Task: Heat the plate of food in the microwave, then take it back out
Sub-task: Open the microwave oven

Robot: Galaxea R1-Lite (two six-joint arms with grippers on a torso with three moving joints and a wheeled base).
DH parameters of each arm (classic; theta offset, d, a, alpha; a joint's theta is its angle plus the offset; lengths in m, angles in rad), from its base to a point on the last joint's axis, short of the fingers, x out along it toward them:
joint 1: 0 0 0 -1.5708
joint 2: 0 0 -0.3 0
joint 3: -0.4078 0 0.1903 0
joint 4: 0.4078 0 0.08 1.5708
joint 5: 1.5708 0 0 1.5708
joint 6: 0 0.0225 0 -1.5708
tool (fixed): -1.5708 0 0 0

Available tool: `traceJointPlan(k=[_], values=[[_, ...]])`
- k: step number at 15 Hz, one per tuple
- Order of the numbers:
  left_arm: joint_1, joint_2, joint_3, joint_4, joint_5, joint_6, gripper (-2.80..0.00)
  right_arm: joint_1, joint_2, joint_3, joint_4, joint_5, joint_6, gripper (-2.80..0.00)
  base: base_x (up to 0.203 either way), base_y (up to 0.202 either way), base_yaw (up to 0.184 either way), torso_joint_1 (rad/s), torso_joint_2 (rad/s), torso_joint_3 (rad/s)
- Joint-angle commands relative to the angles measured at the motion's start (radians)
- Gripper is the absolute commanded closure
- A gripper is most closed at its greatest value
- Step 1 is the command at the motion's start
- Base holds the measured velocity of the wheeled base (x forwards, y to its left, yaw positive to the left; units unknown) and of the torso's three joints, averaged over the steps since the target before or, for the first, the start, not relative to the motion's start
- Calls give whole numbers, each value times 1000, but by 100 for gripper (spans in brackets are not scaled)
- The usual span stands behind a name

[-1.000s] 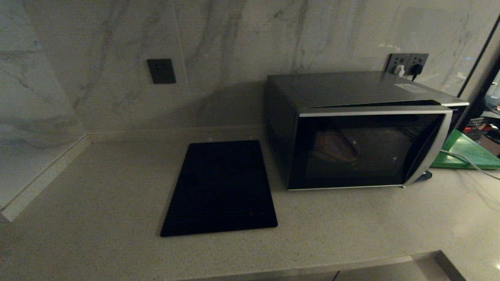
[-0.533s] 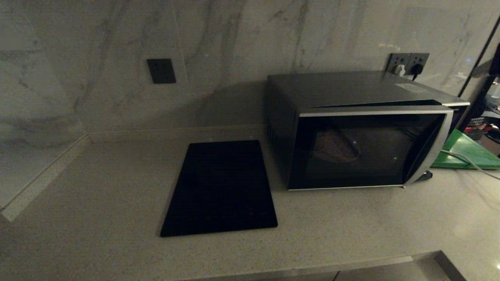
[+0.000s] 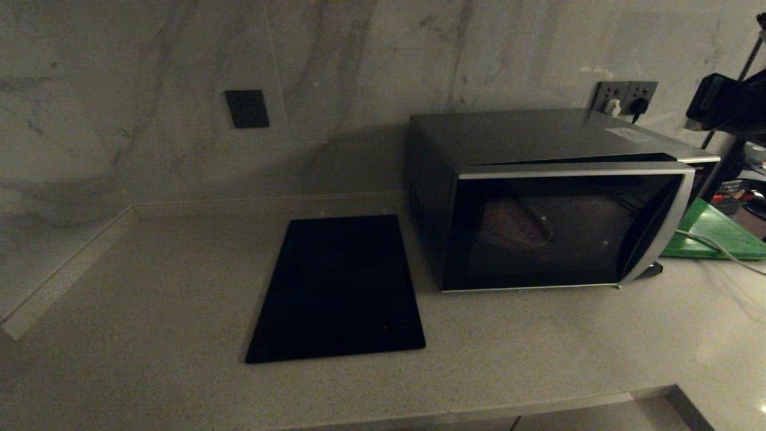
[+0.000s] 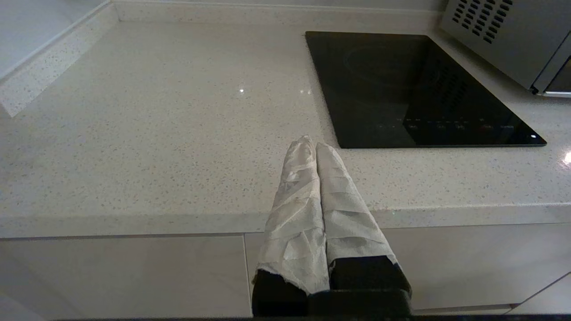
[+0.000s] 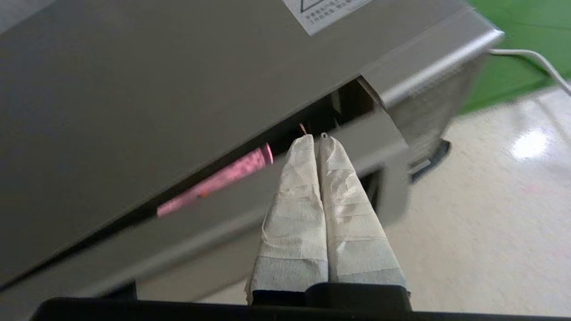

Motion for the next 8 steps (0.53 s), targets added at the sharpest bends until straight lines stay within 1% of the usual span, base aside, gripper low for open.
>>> traceJointPlan(k=[1, 3, 6, 8], values=[[0, 1, 0, -1, 0, -1, 0, 4, 77, -7, -20, -3, 2, 0, 0, 0, 0, 0, 0, 0], [-1, 1, 0, -1, 0, -1, 0, 7, 105, -7, -29, -5, 3, 0, 0, 0, 0, 0, 0, 0], [1, 1, 0, 0, 0, -1, 0, 7, 133, -6, -120, -19, 2, 0, 0, 0, 0, 0, 0, 0], [1, 1, 0, 0, 0, -1, 0, 6, 145, -6, -131, -29, 1, 0, 0, 0, 0, 0, 0, 0]])
